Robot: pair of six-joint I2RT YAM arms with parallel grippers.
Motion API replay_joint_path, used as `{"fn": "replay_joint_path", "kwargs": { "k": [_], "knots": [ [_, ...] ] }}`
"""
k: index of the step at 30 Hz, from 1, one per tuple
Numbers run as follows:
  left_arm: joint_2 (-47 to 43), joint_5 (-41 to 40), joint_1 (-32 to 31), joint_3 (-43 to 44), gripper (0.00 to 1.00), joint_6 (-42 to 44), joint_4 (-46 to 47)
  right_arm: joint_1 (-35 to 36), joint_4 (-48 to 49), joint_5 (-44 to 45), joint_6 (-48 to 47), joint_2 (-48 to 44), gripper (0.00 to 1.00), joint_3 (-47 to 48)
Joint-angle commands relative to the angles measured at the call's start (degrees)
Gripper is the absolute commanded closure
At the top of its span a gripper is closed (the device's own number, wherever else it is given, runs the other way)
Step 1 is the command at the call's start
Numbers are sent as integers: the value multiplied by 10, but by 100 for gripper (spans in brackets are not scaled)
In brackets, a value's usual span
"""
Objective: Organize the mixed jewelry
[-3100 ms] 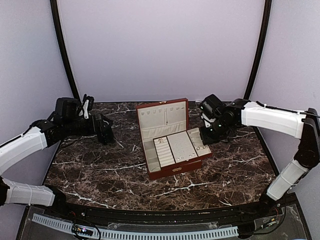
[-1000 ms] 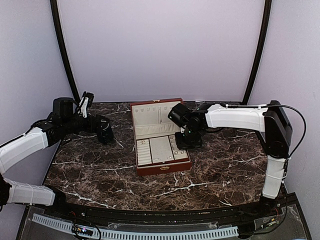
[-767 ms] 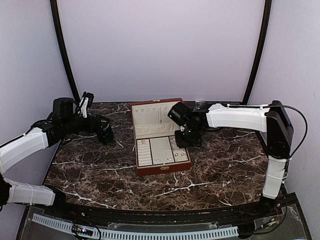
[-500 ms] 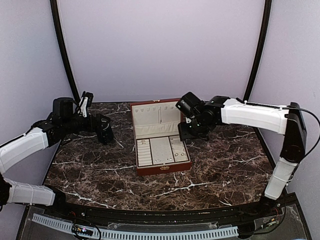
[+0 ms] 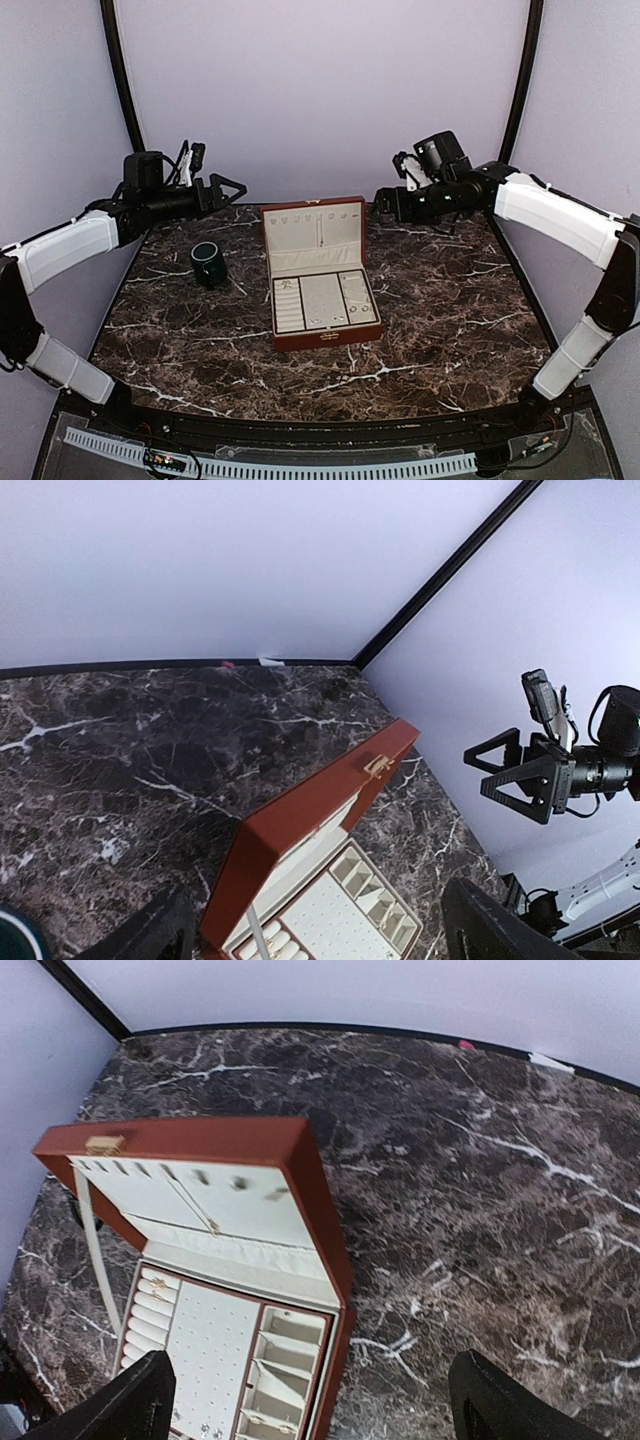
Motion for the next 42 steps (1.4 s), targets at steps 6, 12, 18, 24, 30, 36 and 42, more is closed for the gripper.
{"fn": "replay_joint_path", "kwargs": {
  "k": [6, 12, 18, 24, 30, 36, 42],
  "knots": [
    [117, 75, -22, 99, 12, -35, 16, -65, 94, -188, -47, 77, 2, 103],
    [179, 69, -37, 151, 12, -20, 10, -75, 75, -237, -68, 174, 2, 203],
    [225, 83, -42, 180, 13, -16, 7, -77, 72, -298, -81, 235, 4, 260],
    [221, 106, -54, 172, 13, 5, -1, -76, 83, -383, -87, 240, 8, 257],
    [174, 129, -72, 106, 12, 3, 8, -75, 100, -445, -88, 194, 11, 185],
    [120, 151, -101, 40, 12, 10, -7, -66, 117, -473, -71, 112, 15, 72],
    [38, 174, -120, -37, 12, 12, -29, -54, 127, -440, -47, 11, 15, -48]
  ]
}}
